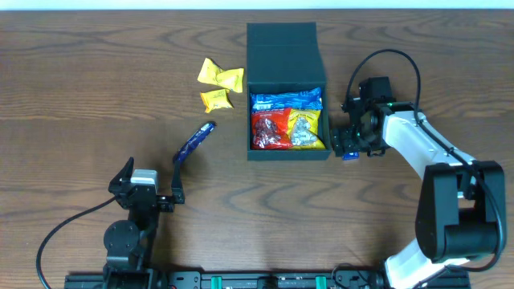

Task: Pack container
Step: 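Grasp the eclipse mints tin with the right gripper, then lift the mints tin and lower it into the box's right corner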

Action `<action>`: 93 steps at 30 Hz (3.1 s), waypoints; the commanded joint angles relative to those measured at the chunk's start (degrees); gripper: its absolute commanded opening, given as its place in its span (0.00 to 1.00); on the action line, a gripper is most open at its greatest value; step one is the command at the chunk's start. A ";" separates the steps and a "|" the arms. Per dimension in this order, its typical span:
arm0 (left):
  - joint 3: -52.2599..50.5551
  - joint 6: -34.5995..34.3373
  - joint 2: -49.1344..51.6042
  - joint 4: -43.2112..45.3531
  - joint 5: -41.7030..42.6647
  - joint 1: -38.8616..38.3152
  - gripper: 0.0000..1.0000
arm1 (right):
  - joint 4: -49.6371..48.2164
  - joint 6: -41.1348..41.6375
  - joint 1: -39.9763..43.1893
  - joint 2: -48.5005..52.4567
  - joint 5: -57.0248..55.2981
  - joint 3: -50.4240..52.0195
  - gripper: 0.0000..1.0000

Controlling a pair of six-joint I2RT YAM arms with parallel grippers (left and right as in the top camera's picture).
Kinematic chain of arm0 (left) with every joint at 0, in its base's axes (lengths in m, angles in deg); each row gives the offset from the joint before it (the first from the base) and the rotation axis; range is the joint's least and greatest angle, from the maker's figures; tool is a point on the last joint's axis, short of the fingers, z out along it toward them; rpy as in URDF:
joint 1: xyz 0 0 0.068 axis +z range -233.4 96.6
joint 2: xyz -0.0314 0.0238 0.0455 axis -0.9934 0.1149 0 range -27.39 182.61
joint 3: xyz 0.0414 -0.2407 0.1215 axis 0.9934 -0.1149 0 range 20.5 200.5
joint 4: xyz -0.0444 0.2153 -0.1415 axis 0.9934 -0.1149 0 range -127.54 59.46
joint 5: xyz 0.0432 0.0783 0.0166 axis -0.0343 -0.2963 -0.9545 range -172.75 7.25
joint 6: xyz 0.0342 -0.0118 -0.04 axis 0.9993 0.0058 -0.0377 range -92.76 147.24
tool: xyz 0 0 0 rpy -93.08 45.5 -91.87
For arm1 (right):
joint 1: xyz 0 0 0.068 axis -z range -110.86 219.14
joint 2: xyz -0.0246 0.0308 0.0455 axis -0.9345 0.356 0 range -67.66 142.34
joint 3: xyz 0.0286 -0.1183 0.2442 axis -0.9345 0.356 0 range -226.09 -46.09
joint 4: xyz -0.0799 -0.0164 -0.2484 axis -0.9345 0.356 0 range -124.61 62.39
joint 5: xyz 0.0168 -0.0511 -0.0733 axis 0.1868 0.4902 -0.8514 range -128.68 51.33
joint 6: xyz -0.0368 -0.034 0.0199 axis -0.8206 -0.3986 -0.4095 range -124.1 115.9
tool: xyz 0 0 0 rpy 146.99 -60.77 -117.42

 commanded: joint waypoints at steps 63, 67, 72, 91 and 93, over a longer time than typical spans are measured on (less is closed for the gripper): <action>-0.63 -0.20 -0.13 -2.64 0.07 -0.09 0.95 | -4.48 6.56 -1.60 0.79 0.24 -2.25 0.33; -0.63 -0.22 -0.13 -2.67 0.07 -0.09 0.95 | -3.37 6.58 -1.79 -2.16 0.24 -2.25 0.34; -0.63 -0.22 -0.13 -2.67 0.07 -0.09 0.95 | -1.92 6.58 -2.69 -6.19 0.24 -2.25 0.34; -0.63 -0.22 -0.13 -2.67 0.07 -0.09 0.95 | -0.46 8.72 -4.59 -15.61 13.46 -3.50 0.34; -0.63 -0.20 -0.13 -2.67 0.07 -0.09 0.95 | -0.48 8.96 -5.31 -15.61 15.54 -3.93 0.33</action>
